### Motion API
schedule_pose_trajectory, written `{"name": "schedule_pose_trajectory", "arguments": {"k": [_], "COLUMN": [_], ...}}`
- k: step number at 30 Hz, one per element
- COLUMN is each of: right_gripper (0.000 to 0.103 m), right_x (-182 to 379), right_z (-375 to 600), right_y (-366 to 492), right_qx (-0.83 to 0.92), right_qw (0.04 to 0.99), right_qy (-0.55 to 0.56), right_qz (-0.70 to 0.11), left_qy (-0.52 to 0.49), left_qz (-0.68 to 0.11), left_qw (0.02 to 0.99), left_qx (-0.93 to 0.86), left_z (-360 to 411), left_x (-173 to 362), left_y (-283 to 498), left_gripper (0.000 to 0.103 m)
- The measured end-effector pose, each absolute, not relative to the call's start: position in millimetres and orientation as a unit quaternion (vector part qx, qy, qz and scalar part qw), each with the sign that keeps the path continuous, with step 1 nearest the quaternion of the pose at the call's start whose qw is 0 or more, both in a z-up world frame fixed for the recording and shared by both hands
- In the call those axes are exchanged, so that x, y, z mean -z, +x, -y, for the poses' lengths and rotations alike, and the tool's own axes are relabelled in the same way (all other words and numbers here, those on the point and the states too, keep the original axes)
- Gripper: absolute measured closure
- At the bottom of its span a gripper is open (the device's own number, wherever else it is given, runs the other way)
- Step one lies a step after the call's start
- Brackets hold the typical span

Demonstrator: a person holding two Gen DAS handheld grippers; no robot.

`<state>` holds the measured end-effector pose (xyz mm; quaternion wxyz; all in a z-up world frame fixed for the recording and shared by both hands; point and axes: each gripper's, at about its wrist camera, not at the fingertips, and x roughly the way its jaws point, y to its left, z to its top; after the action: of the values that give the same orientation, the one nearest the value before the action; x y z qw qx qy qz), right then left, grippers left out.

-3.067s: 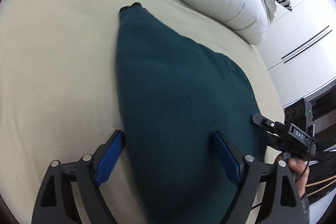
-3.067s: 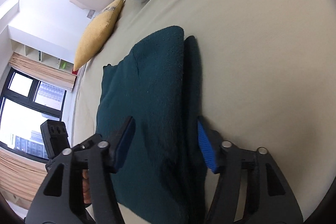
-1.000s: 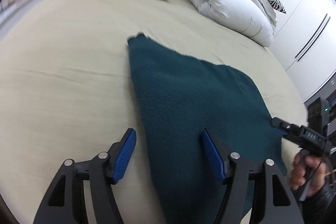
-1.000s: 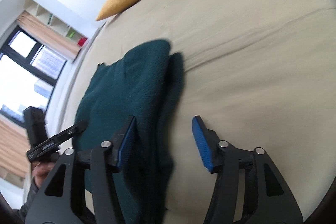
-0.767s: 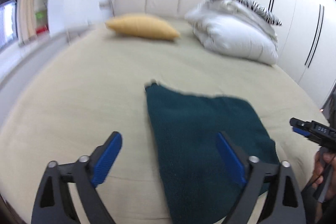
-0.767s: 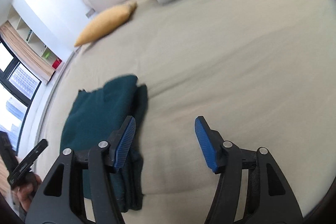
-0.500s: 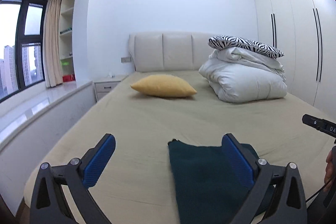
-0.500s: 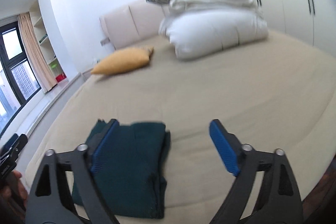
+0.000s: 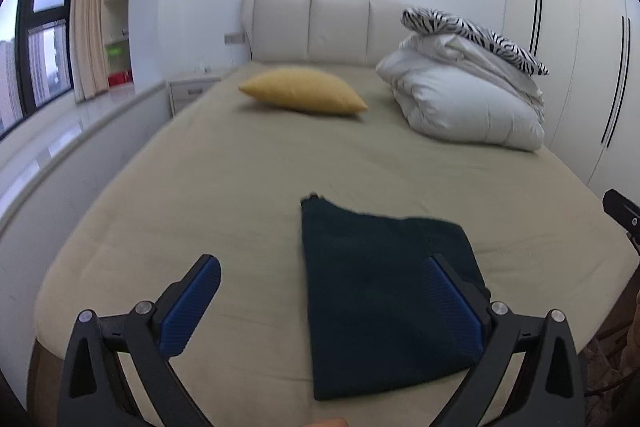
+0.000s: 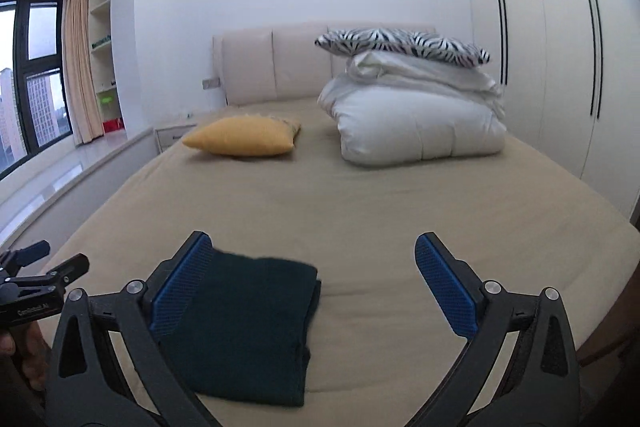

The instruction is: Fold small clothes

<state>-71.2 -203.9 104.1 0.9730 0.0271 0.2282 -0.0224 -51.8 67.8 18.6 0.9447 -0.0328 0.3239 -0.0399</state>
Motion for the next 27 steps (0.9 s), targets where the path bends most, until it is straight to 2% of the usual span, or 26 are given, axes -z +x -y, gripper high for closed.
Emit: {"name": "schedule_pose_trajectory", "arguments": {"k": [5, 10, 21, 27], "right_gripper": [0.0, 0.0, 0.0, 0.0], "right_x": [-49, 4, 73, 83], "right_z": [205, 192, 172, 173], "right_y": [-52, -31, -15, -14], "right_qx": [0.027, 0.035, 0.026, 0.028], "right_qw": [0.943, 0.917, 0.895, 0.89], "right_qy": [0.084, 0.062, 0.031, 0.031], "right_qz": [-0.321, -0.392, -0.445, -0.455], "left_qy": [-0.031, -0.029, -0.018, -0.018], "left_qz": [-0.404, -0.423, -0.42, -0.427], "left_qw": [0.914, 0.905, 0.907, 0.904], "left_qx": [0.035, 0.024, 0.003, 0.003], "left_z": [-58, -61, -67, -68], "left_x": [39, 55, 61, 67], "left_y": [-37, -39, -41, -40], "left_gripper": [0.0, 0.0, 0.0, 0.0]}}
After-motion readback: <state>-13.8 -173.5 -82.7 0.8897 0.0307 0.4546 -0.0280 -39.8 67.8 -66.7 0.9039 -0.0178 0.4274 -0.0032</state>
